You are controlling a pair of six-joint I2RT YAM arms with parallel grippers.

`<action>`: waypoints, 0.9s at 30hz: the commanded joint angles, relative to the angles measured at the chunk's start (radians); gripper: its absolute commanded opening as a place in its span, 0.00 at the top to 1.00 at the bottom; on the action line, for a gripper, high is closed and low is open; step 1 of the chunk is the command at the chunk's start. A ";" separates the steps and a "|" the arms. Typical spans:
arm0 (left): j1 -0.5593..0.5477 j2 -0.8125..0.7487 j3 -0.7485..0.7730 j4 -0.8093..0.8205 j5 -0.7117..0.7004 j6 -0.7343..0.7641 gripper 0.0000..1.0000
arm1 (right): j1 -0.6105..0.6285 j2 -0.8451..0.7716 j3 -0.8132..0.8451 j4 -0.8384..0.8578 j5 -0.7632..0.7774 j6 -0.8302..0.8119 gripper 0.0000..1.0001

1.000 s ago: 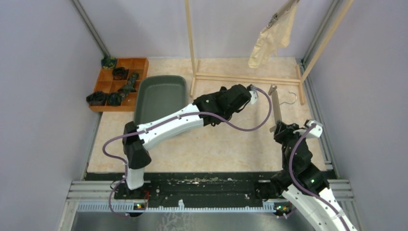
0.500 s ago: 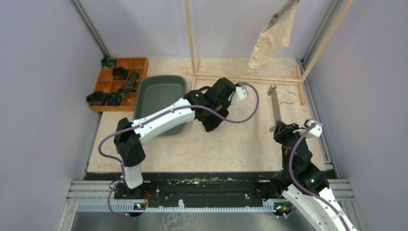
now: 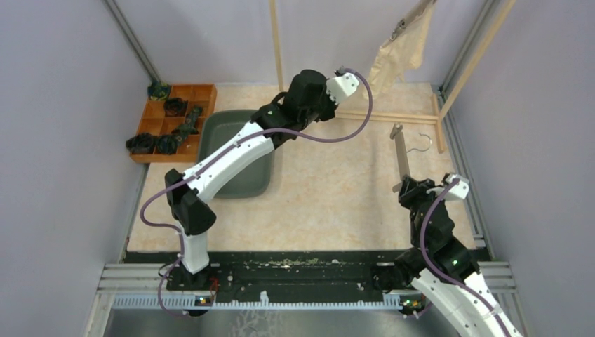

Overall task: Clip the underwear to the hanger
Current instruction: Flatten out the underwear at the center of the board.

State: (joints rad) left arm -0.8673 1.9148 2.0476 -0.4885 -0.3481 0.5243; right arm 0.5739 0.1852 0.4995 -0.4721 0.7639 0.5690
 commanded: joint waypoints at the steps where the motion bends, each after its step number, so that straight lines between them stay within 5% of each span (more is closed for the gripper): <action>1: -0.009 -0.014 -0.151 0.071 0.092 -0.055 1.00 | 0.003 0.007 0.028 0.061 0.013 0.000 1.00; 2: -0.009 -0.029 -0.237 0.109 0.105 -0.093 0.98 | 0.003 0.006 0.029 0.061 0.011 0.001 1.00; 4: -0.009 -0.064 -0.408 0.201 0.115 -0.178 0.69 | 0.003 0.005 0.029 0.058 0.012 -0.001 1.00; 7: -0.010 -0.124 -0.609 0.313 0.120 -0.286 0.50 | 0.003 0.005 0.026 0.060 0.008 0.000 1.00; 11: -0.011 -0.224 -0.783 0.431 0.111 -0.386 0.39 | 0.003 0.008 0.023 0.065 0.006 -0.001 1.00; 23: -0.009 -0.353 -1.100 0.810 0.209 -0.681 0.31 | 0.003 0.025 0.012 0.080 -0.001 -0.001 1.00; 24: -0.009 -0.348 -1.111 0.836 0.221 -0.708 0.27 | 0.003 0.026 0.011 0.081 -0.002 -0.001 1.00; 25: -0.009 -0.341 -1.119 0.858 0.236 -0.724 0.14 | 0.003 0.027 0.009 0.082 -0.002 -0.001 1.00; 27: -0.009 -0.315 -1.118 0.886 0.253 -0.739 0.08 | 0.003 0.031 0.008 0.084 -0.004 -0.003 1.00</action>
State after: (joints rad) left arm -0.8742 1.5642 0.9508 0.2474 -0.1661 -0.1093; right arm 0.5739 0.2058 0.4984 -0.4595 0.7612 0.5686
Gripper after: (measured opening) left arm 0.885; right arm 0.153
